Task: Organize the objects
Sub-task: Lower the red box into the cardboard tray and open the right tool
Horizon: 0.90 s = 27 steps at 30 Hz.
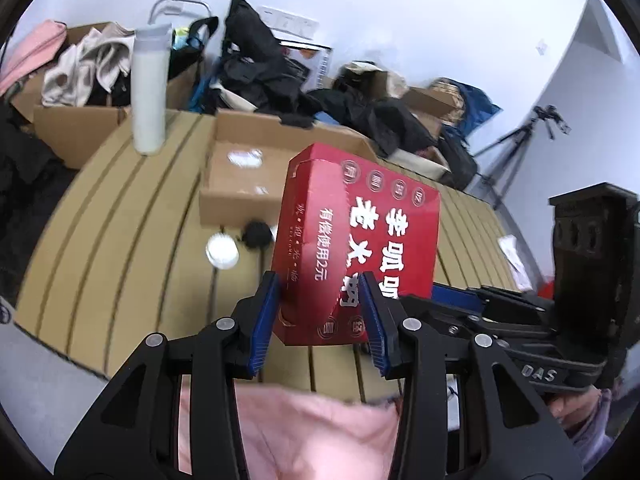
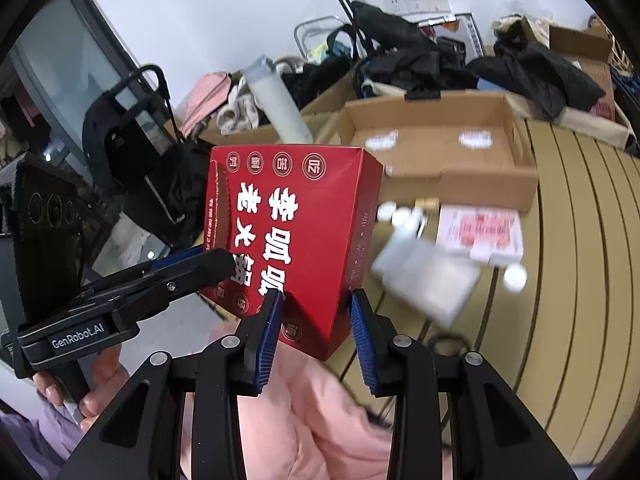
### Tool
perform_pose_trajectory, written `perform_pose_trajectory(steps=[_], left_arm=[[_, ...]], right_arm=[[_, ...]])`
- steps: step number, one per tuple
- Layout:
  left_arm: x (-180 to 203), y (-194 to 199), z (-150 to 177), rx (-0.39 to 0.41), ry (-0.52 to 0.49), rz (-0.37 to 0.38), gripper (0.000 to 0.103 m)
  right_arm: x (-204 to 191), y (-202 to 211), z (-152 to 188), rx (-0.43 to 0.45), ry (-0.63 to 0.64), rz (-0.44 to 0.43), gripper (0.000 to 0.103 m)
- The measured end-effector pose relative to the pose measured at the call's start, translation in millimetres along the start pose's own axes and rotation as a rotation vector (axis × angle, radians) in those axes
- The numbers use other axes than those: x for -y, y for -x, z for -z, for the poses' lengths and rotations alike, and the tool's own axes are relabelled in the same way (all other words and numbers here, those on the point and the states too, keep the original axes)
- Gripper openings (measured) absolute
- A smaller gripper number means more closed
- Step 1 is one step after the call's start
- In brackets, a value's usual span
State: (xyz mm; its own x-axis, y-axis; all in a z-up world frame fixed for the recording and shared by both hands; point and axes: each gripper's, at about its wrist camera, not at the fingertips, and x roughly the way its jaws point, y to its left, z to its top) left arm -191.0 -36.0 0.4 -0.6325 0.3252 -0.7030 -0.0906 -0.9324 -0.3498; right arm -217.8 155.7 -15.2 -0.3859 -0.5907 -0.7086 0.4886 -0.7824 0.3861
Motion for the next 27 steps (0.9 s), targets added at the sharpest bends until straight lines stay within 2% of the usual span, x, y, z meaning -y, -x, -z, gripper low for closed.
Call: perform_pose_trajectory(steps=[3, 8, 14, 16, 18, 20, 21, 24, 27], left_arm=[[-4, -25, -33, -0.03, 0.011, -0.019, 0.036], [-38, -85, -99, -0.075, 0.065, -0.015, 0.036], [-87, -185, -158, -0.167, 0.085, -0.099, 0.037], [-102, -218, -167, -0.186, 0.075, -0.152, 0.036], [-117, -242, -171, -0.215, 0.067, -0.187, 0.036], [-119, -248, -172, -0.215, 0.058, -0.128, 0.04], [-117, -247, -171, -0.211, 0.052, -0.123, 0.041], [-100, -228, -171, -0.162, -0.019, -0.124, 0.051], [-82, -197, -173, -0.148, -0.082, -0.163, 0.066]], right_arm=[[10, -12, -42, -0.014, 0.021, 0.02, 0.038], [31, -53, -113, -0.054, 0.036, 0.04, 0.038], [72, -151, -183, -0.144, -0.018, 0.068, 0.038], [90, -194, -199, -0.166, -0.061, 0.081, 0.038], [110, -234, -205, -0.227, -0.129, 0.062, 0.038], [128, -263, -205, -0.302, -0.214, 0.044, 0.038], [132, -270, -203, -0.321, -0.239, 0.031, 0.038], [130, -267, -202, -0.296, -0.212, 0.038, 0.038], [122, -235, -204, -0.257, -0.176, 0.066, 0.038]])
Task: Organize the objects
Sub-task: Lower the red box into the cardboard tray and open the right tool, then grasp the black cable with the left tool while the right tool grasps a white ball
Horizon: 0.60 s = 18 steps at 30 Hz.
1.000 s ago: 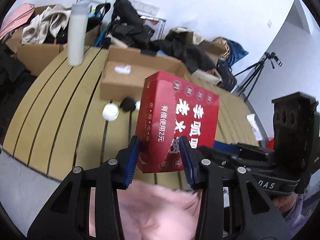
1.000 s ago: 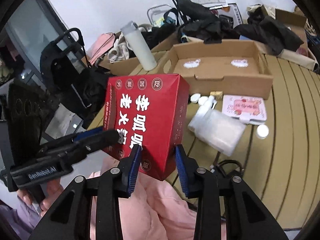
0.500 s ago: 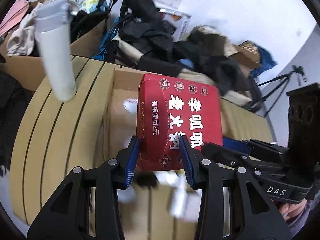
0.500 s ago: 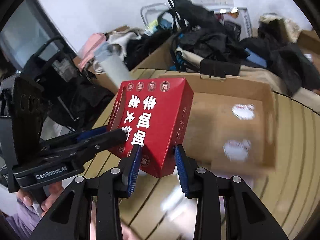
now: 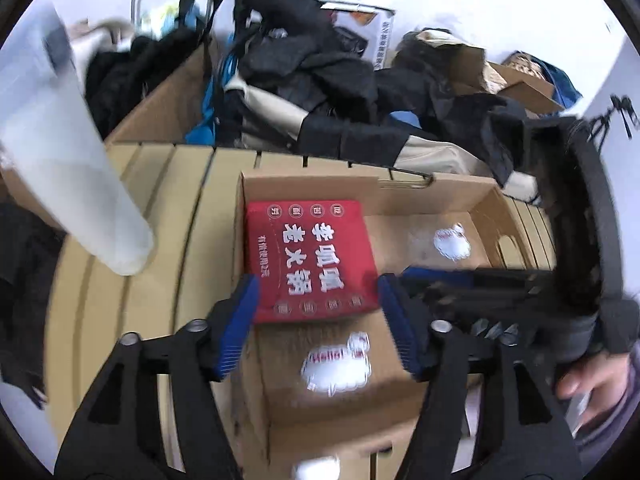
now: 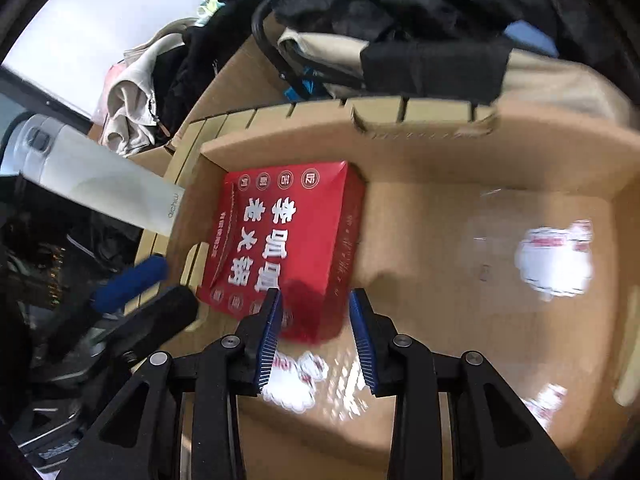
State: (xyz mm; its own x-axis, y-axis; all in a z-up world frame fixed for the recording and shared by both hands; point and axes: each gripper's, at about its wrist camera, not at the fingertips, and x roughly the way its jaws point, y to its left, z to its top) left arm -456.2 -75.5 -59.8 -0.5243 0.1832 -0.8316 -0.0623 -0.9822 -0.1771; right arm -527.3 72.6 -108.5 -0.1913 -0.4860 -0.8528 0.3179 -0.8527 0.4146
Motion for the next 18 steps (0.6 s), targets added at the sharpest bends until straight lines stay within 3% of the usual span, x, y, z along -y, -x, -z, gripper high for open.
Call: perform_pose_trajectory(steps=[2, 4, 5, 6, 8, 13, 18], left_arm=[[5, 24, 0, -0.01, -0.032, -0.082, 0.097], [7, 58, 5, -0.002, -0.056, -0.182, 0.101], [7, 73, 8, 0.004, -0.062, -0.22, 0.103], [6, 87, 12, 0.009, -0.06, -0.252, 0.103], [3, 124, 23, 0.02, -0.042, -0.301, 0.103], [2, 200, 51, 0.077, 0.037, -0.334, 0.103], [25, 243, 75, 0.127, -0.022, -0.347, 0.103]], right_arm=[[-4, 33, 8, 0.032, 0.041, 0.029, 0.038], [-9, 74, 19, 0.073, 0.107, 0.09, 0.039], [-10, 92, 24, 0.094, 0.131, 0.109, 0.046], [-11, 116, 31, 0.119, 0.155, 0.133, 0.068], [-10, 158, 47, 0.172, 0.191, 0.16, 0.103], [3, 242, 90, 0.276, 0.179, 0.224, 0.103], [6, 280, 129, 0.302, 0.165, 0.197, 0.103]])
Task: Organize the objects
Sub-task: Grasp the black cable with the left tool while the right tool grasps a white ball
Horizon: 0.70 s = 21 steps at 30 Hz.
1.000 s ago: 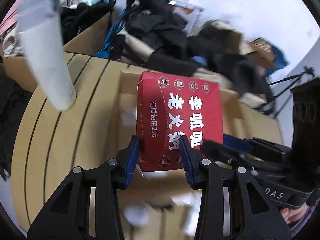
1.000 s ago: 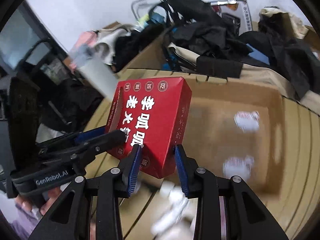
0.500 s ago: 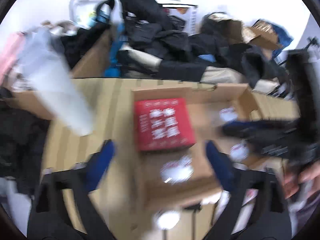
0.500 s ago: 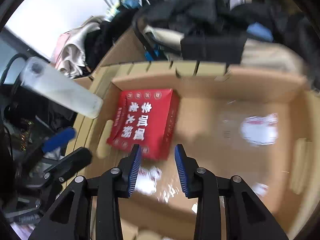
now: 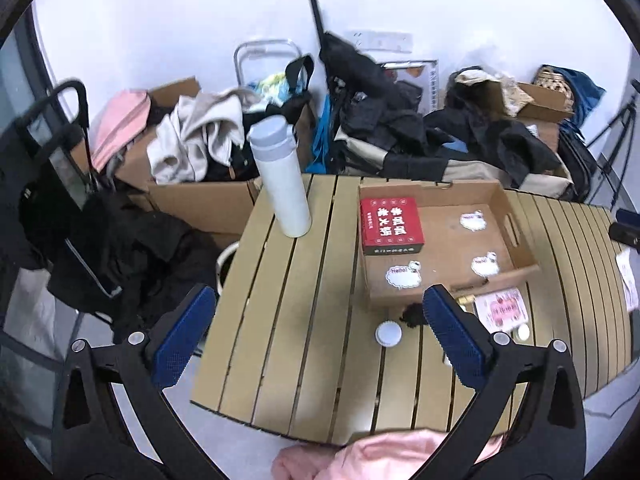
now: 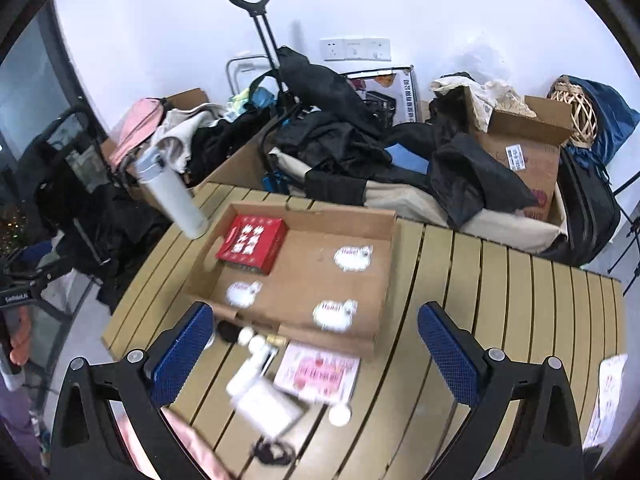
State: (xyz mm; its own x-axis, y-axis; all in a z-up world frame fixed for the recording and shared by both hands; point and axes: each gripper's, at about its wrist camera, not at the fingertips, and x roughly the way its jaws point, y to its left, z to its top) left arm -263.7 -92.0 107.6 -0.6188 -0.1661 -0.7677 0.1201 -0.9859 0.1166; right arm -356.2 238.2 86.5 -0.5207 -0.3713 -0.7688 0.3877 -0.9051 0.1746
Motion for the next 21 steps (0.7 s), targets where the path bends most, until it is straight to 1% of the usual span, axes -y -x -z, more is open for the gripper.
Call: perform_pose_trajectory(steps=[4, 5, 6, 8, 9, 11, 12, 14, 16, 17, 19, 21], left_arm=[[8, 34, 19, 0.049, -0.026, -0.005, 0.103], [8, 38, 24, 0.053, -0.025, -0.011, 0.103], [9, 44, 32, 0.058, -0.026, -0.019, 0.103], [13, 55, 54, 0.081, -0.034, -0.05, 0.103], [15, 59, 64, 0.096, -0.045, -0.071, 0.103], [20, 69, 90, 0.126, -0.078, -0.101, 0.103], [22, 74, 102, 0.133, -0.084, -0.1, 0.103], [22, 80, 130, 0.128, -0.071, -0.065, 0.103], [24, 82, 159, 0.105, -0.034, 0.001, 0.103], [25, 81, 172, 0.095, -0.012, 0.022, 0.103], [33, 79, 205, 0.08, 0.034, 0.067, 0.103], [45, 73, 229, 0.05, 0.039, 0.118, 0.103]], right_arm=[[-1, 33, 21, 0.056, -0.004, 0.006, 0.103], [-2, 40, 28, 0.077, -0.002, -0.008, 0.103], [-2, 47, 35, 0.106, -0.002, -0.024, 0.103], [-4, 64, 58, 0.21, 0.006, -0.061, 0.103], [-8, 70, 71, 0.232, 0.034, -0.081, 0.103], [-21, 77, 105, 0.211, 0.143, -0.137, 0.103], [-27, 79, 119, 0.193, 0.182, -0.166, 0.103], [-40, 80, 155, 0.14, 0.258, -0.209, 0.103], [-50, 81, 193, 0.122, 0.288, -0.194, 0.103], [-55, 81, 215, 0.126, 0.292, -0.174, 0.103], [-53, 80, 244, 0.131, 0.239, -0.125, 0.103], [-49, 72, 271, 0.145, 0.151, -0.094, 0.103]])
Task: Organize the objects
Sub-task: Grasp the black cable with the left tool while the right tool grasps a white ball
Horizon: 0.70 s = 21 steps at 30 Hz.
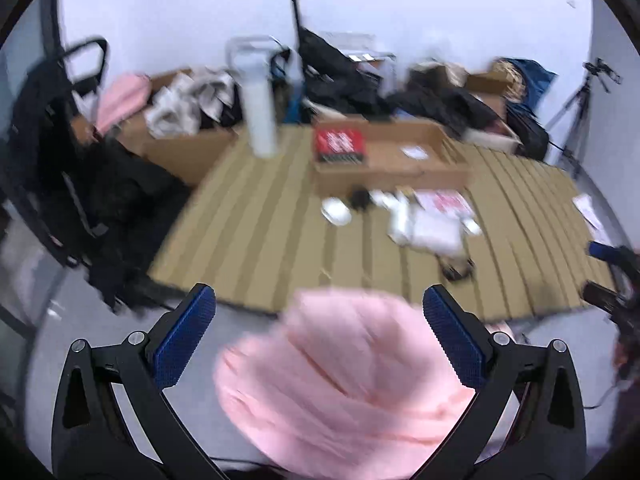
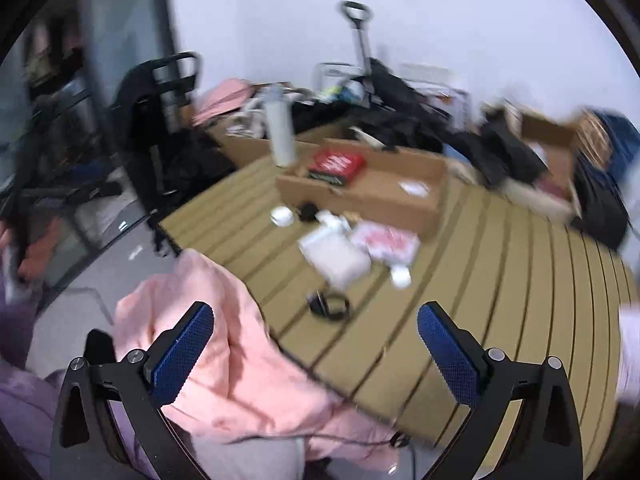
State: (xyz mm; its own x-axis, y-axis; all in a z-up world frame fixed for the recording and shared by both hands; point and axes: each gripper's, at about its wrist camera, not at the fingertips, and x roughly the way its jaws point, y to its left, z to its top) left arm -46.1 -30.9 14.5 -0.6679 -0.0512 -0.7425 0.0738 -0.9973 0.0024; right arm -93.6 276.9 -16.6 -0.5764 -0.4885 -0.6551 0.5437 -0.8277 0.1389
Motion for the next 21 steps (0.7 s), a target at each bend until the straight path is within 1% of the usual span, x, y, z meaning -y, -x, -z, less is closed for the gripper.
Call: perform_pose_trajectory(steps=[1, 3, 4, 6, 7, 9, 10, 12, 14, 16, 18, 19, 21], left_arm=[[8, -5, 11, -0.028, -0.006, 0.024, 0.103], [22, -12, 18, -0.046, -0.04, 0.065, 0.103], [32, -15, 17, -0.043, -0.074, 0.069, 0.103], [48, -18, 14, -0.017, -0.107, 0.07, 0.103], [60, -23, 8, 0.0, -0.12, 0.092, 0.103], [79, -37, 0, -0.004, -0.131, 0.149, 0.103], [94, -53, -6, -0.033, -0.143, 0.202, 0.103], [117, -83, -13, -0.095, -0.153, 0.251, 0.103], [145, -117, -15, -0.146, -0.186, 0.257, 0.103], [169, -147, -12, -0.164, -0.235, 0.22, 0.103], [188, -180, -8, -0.18, -0.319, 0.198, 0.101], [189, -196, -7, -0.213, -0.34, 0.193, 0.099], [191, -217, -5, -0.285, -0.329, 0.203, 0.088]], right_arm=[[5, -4, 8, -0.007, -0.026, 0.011, 0.103], [10, -13, 17, -0.032, -0.053, 0.04, 0.103], [11, -13, 17, -0.036, -0.048, 0.039, 0.103], [16, -14, 13, -0.029, -0.042, 0.054, 0.101], [19, -13, 11, -0.017, -0.042, 0.065, 0.101], [26, -12, 9, -0.001, -0.052, 0.077, 0.101], [30, -13, 9, 0.0, -0.058, 0.08, 0.101], [39, -20, 9, -0.014, -0.065, 0.088, 0.101], [50, -30, 11, -0.032, -0.075, 0.101, 0.101], [60, -37, 13, -0.046, -0.09, 0.104, 0.101], [70, -43, 15, -0.06, -0.107, 0.104, 0.101], [76, -46, 16, -0.068, -0.115, 0.1, 0.101], [84, -51, 17, -0.076, -0.124, 0.097, 0.101]])
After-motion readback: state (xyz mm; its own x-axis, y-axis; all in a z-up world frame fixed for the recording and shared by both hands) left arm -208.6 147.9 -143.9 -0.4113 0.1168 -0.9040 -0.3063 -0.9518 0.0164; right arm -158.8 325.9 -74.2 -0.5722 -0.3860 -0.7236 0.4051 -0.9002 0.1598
